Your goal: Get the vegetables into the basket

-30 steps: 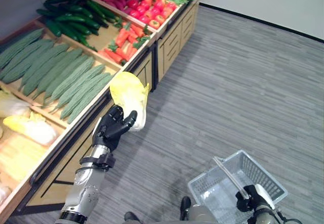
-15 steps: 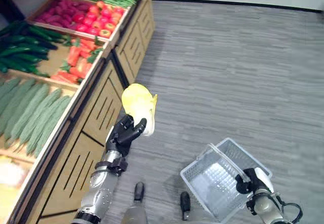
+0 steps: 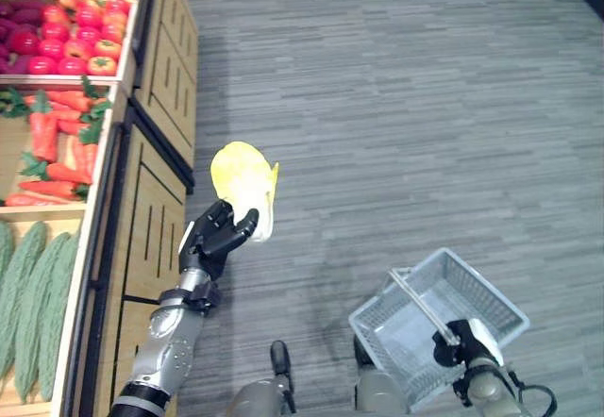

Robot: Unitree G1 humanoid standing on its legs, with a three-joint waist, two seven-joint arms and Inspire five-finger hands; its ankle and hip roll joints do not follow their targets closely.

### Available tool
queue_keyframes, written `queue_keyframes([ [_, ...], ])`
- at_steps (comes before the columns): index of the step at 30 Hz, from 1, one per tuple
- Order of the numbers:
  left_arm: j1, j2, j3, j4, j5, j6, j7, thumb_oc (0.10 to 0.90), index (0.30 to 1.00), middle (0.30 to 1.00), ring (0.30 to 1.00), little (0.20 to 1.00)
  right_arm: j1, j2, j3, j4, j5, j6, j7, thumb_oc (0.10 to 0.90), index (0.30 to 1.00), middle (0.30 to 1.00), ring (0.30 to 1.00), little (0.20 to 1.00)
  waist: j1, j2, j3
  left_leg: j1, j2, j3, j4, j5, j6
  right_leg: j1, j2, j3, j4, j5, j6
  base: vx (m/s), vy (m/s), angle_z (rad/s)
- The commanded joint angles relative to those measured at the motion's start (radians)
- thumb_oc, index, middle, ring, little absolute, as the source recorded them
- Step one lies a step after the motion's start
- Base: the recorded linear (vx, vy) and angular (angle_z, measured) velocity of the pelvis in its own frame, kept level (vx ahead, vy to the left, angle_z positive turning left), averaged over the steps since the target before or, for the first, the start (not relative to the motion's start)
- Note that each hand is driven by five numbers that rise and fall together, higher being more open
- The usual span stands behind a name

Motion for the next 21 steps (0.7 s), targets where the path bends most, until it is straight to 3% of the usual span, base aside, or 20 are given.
queue_keyframes([
  [1,-0.022,-0.004,0.031,-0.103,0.045,-0.083,-0.064,0.400,0.300,0.300,0.300,0.300,-0.035,-0.097,0.005,0.031,0.013,-0.029,-0.058,0.400,0.300,0.300,0.300,0.300,0.038,-0.020,-0.091,-0.032,0.056,-0.050,0.025,-0.025,-0.069,-0.011,-0.076,-0.094,0.126,-0.029,0.064,0.01,0.018,-0.54],
  [3,-0.018,0.003,0.031,-0.109,0.047,-0.081,-0.073,0.400,0.300,0.300,0.300,0.300,-0.045,-0.106,0.005,0.060,0.014,-0.027,-0.055,0.400,0.300,0.300,0.300,0.300,0.041,-0.022,-0.096,-0.025,0.055,-0.041,0.023,-0.026,-0.071,-0.006,-0.081,-0.107,0.115,-0.020,0.068,0.03,-0.001,-0.26],
  [4,-0.009,0.022,0.027,-0.132,0.057,-0.080,-0.086,0.400,0.300,0.300,0.300,0.300,-0.067,-0.126,0.006,0.098,0.013,-0.024,-0.056,0.400,0.300,0.300,0.300,0.300,0.048,-0.031,-0.106,-0.011,0.049,-0.029,0.021,-0.029,-0.074,0.001,-0.090,-0.122,0.086,0.013,0.077,0.07,-0.057,-0.12],
  [6,-0.010,0.060,0.017,-0.155,0.120,-0.085,-0.081,0.400,0.300,0.300,0.300,0.300,-0.105,-0.171,0.001,0.099,0.019,-0.024,-0.065,0.400,0.300,0.300,0.300,0.300,0.056,-0.031,-0.119,0.000,0.061,-0.021,0.014,-0.025,-0.086,0.021,-0.084,-0.137,0.023,0.006,0.077,0.09,-0.125,-0.15],
  [12,-0.025,0.107,0.006,-0.160,0.337,-0.100,-0.001,0.400,0.300,0.300,0.300,0.300,-0.155,-0.258,0.021,-0.105,0.013,-0.054,-0.093,0.400,0.300,0.300,0.300,0.300,0.054,-0.030,-0.146,-0.003,0.101,-0.031,0.005,0.000,-0.123,0.061,-0.055,-0.166,-0.038,-0.014,0.066,0.04,-0.140,0.00],
  [16,-0.097,0.187,-0.069,-0.193,0.509,-0.120,0.019,0.400,0.300,0.300,0.300,0.300,-0.218,-0.314,0.059,-0.277,-0.007,-0.077,-0.099,0.400,0.300,0.300,0.300,0.300,0.044,-0.020,-0.157,0.007,0.117,-0.035,0.005,-0.002,-0.133,0.072,-0.043,-0.162,-0.038,-0.031,0.061,0.03,-0.069,0.00],
  [21,-0.208,0.279,-0.191,-0.240,0.627,-0.152,0.022,0.400,0.300,0.300,0.300,0.300,-0.300,-0.317,0.117,-0.324,0.002,-0.099,-0.101,0.400,0.300,0.300,0.300,0.300,0.035,-0.011,-0.167,0.012,0.126,-0.034,0.005,-0.004,-0.139,0.078,-0.036,-0.152,-0.038,-0.039,0.059,0.01,-0.012,0.01],
])
